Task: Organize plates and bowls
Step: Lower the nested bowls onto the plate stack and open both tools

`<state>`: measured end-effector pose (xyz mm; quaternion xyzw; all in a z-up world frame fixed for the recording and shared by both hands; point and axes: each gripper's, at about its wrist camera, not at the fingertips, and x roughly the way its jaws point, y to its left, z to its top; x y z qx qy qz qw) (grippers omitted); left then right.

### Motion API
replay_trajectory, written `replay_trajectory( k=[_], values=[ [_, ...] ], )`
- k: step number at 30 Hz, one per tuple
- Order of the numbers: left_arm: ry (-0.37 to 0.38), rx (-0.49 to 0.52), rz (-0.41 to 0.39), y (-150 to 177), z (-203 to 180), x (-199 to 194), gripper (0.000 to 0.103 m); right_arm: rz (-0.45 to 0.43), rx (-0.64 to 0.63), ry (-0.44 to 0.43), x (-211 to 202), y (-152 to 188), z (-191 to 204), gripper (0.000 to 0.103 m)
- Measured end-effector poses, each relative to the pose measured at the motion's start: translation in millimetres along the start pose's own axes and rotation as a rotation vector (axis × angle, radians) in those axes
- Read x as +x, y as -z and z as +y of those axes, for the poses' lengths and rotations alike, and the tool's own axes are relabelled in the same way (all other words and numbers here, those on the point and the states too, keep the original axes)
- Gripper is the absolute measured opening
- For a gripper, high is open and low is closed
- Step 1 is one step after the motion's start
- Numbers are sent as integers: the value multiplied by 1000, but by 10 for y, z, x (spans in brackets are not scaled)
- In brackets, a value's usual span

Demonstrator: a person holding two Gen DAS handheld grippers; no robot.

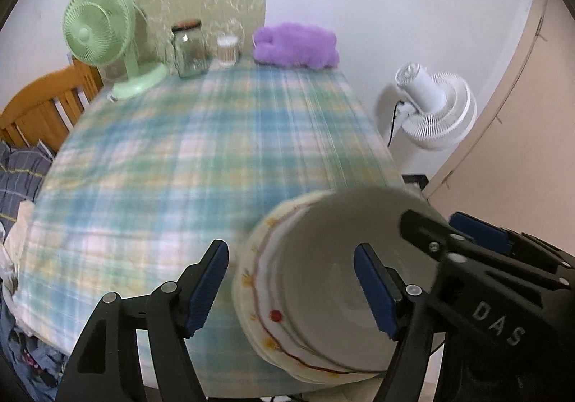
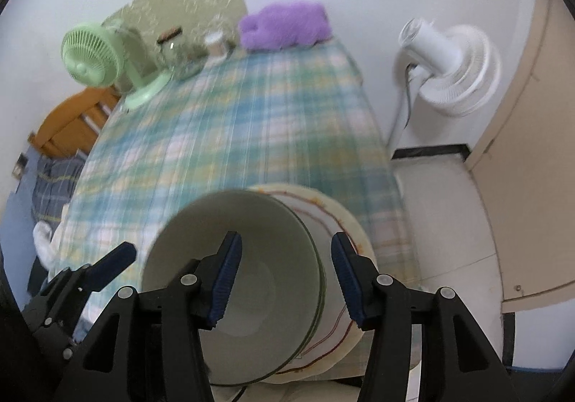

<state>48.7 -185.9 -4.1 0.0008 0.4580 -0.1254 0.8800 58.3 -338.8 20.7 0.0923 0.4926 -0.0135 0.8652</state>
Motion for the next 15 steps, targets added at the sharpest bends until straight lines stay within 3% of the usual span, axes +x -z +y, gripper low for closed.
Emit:
replay_trajectory(
  k=[6,15],
  values=[
    [-33,-11,-84,-43,402,-252,74,-75,47,42,-219,33,197,55],
    [-60,14,-171,58,1137,-578,86,-197,39,39,-375,196,905,60]
  ],
)
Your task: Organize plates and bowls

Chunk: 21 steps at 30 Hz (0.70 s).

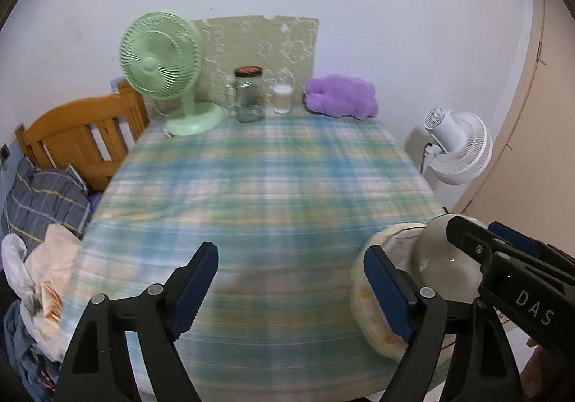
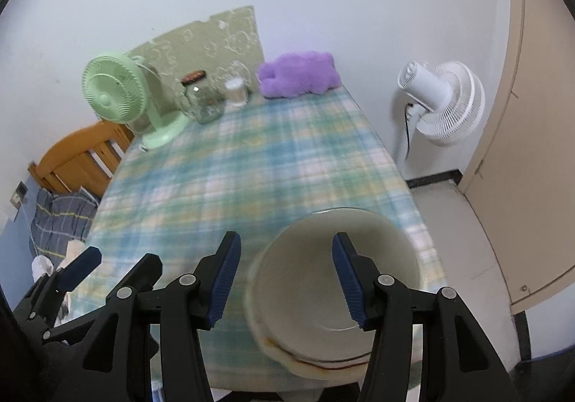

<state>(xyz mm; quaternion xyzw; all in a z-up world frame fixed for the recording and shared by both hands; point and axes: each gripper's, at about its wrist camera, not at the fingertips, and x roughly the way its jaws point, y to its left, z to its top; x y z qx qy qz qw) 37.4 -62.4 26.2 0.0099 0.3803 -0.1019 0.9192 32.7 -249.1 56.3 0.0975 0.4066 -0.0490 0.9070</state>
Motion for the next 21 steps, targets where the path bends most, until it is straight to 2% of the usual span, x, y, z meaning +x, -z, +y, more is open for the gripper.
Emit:
replay_trajectory(
  k=[10,14,21],
  values=[
    [-50,51,-73,217,780,-129,97,-118,-16,37,-64,348,785,74],
    [-66,53,-103,386,961,-179,99,-141,-39,41,-42,508,991,75],
    [-79,-6,-109,733,1163,-166,99,-193,-107,42,-14,812,1174,75]
  ],
)
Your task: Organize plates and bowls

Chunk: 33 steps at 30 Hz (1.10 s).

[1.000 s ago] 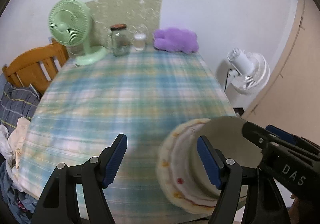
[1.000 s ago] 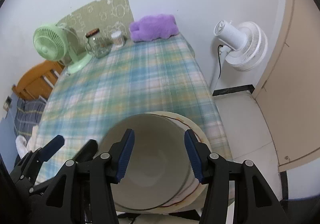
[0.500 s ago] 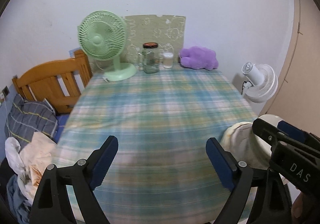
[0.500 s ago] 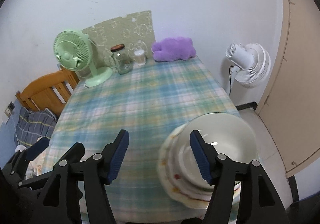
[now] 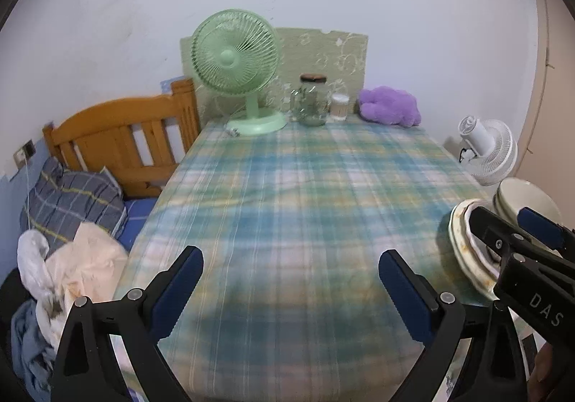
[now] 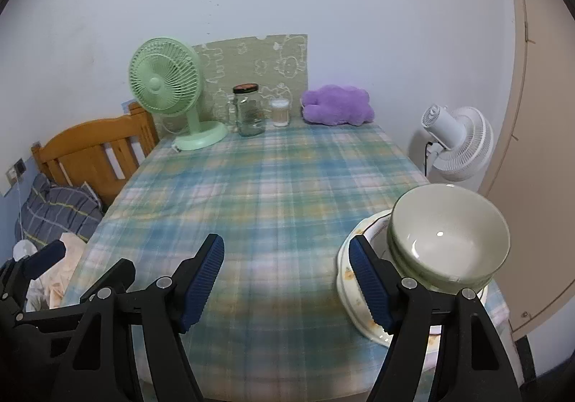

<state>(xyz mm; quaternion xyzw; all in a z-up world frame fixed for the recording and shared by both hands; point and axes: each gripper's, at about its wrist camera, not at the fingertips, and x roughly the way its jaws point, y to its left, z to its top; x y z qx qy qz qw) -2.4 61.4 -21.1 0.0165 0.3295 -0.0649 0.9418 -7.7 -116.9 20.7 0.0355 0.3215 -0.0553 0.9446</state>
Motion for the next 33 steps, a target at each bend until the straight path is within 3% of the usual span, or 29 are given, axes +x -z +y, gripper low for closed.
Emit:
replay_trajectory(
  k=[6,15,23,33],
  values=[
    [-2,-12,22,255,44,-120,99,16,0,-1,-118,285,53,80],
    [-12,5,-9,429,-29,-313,99,-4,3,-15,-340,518,56,83],
    [-17,9,-27,456,-76,-415,99,-16,8,-13,-456,554,14,84],
    [-33,-58,-40,461,15,-498,100,-18,21,3,-543,575,-81,85]
  ],
)
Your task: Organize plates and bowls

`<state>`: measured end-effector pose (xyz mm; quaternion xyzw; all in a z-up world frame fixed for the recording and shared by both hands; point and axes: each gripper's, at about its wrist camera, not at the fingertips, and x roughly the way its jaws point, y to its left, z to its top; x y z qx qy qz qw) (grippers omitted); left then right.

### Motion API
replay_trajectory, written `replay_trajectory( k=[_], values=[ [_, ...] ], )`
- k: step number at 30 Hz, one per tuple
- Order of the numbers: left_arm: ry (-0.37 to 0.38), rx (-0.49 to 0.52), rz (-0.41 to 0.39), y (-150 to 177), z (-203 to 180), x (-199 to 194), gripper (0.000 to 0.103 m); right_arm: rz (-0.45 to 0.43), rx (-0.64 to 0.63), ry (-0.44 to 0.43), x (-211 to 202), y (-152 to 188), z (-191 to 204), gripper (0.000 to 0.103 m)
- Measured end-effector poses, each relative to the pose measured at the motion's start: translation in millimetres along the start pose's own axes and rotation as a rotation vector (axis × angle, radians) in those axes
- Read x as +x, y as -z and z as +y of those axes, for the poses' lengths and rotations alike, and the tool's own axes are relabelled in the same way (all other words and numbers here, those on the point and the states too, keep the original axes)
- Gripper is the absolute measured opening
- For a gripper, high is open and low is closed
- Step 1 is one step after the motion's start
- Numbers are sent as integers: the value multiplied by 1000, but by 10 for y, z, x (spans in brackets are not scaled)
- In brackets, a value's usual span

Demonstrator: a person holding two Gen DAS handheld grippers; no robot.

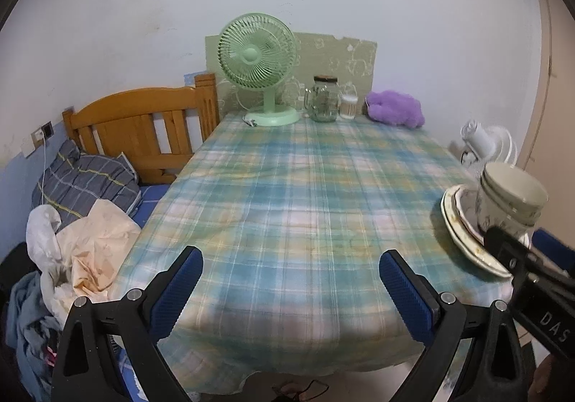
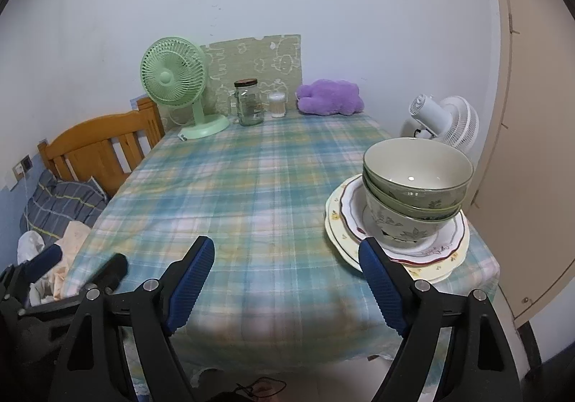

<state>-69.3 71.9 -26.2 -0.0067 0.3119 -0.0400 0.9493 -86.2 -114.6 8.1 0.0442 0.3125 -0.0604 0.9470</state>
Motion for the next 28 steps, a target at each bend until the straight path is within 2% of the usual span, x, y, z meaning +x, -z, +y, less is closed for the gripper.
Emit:
replay_trajectory(
  k=[11,28],
  values=[
    [-13,7,-44,-12,-29,-97,103,-16,21,1,-45,-4,-63,85],
    [-21,13,-44,-31,-36,-82,103,-29,3,-9,-70,-18,-22,85]
  ],
)
